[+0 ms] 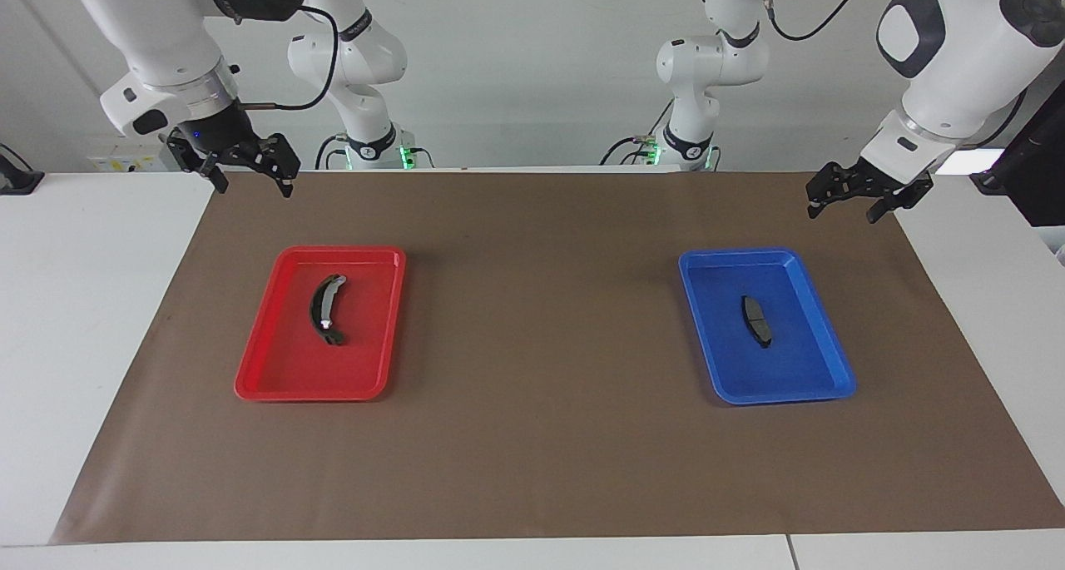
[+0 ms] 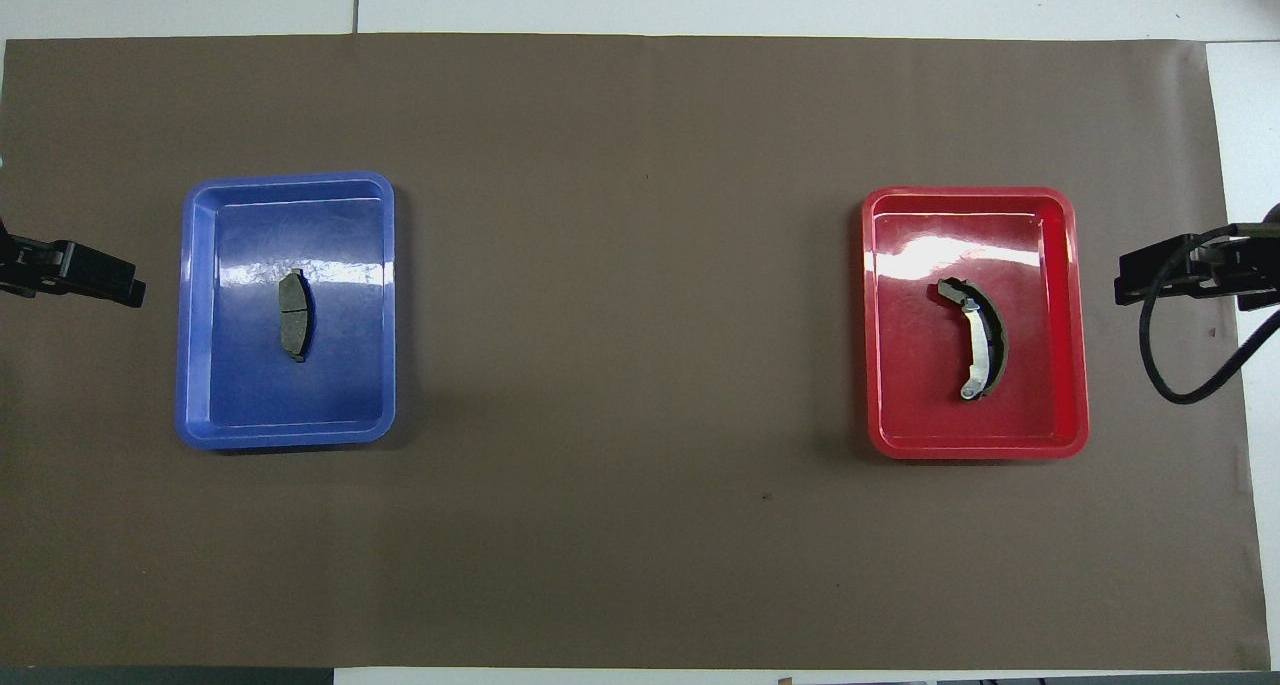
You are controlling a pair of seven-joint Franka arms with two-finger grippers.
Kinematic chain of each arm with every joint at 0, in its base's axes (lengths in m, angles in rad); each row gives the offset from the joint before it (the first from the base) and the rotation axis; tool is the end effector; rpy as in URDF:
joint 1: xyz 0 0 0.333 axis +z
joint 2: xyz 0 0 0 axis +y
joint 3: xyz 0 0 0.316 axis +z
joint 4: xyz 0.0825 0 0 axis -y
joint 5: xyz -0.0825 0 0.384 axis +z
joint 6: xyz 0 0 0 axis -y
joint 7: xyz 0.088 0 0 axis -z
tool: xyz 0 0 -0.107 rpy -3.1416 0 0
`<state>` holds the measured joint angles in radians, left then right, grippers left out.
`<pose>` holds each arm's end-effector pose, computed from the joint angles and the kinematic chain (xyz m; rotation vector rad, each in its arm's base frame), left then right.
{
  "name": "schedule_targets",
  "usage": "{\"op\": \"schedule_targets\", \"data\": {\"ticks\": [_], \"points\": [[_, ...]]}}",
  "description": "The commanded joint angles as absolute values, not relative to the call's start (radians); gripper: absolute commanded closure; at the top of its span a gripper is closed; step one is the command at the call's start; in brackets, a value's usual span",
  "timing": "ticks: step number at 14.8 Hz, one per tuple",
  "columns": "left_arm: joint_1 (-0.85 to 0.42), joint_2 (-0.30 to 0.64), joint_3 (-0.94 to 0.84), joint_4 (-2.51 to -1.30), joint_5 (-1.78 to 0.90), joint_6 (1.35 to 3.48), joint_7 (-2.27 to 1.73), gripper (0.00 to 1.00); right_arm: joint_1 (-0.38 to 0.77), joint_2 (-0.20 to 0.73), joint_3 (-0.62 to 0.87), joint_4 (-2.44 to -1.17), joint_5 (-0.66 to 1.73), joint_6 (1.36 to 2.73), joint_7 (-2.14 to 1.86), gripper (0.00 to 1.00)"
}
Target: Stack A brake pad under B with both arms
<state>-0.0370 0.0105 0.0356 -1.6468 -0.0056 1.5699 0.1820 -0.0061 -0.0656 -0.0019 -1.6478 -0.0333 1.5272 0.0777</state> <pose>0.5538 -0.0015 0.5829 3.1125 -0.2858 -0.1354 0.5285 -0.0079 0.6202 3.1025 -0.1338 -0.0836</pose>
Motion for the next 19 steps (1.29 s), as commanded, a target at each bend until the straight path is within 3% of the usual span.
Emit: {"op": "schedule_targets", "data": {"ticks": [1, 4, 7, 12, 15, 19], "points": [[-0.044, -0.017, 0.043, -1.677, -0.008, 1.566, 0.170, 0.00, -0.011, -0.064, -0.002, -1.649, -0.020, 1.525, 0.094, 0.00], [-0.048, -0.023, 0.041, -1.696, -0.008, 1.603, 0.173, 0.00, -0.011, -0.063, -0.002, -1.649, -0.020, 1.523, 0.094, 0.00], [-0.049, -0.080, 0.041, -1.859, -0.008, 1.776, 0.173, 0.00, -0.011, -0.064, -0.002, -1.649, -0.020, 1.523, 0.092, 0.00], [-0.049, -0.064, 0.040, -2.049, -0.008, 2.023, 0.173, 0.00, -0.012, -0.066, -0.002, -1.666, -0.018, 1.543, 0.091, 0.00], [-0.049, -0.051, 0.040, -2.143, -0.008, 2.135, 0.170, 0.00, -0.009, -0.147, -0.002, -1.866, 0.012, 1.734, 0.084, 0.00], [-0.070, 0.029, 0.040, -2.195, -0.009, 2.254, 0.167, 0.01, -0.011, -0.108, -0.002, -2.023, 0.021, 1.920, 0.008, 0.00]]}}
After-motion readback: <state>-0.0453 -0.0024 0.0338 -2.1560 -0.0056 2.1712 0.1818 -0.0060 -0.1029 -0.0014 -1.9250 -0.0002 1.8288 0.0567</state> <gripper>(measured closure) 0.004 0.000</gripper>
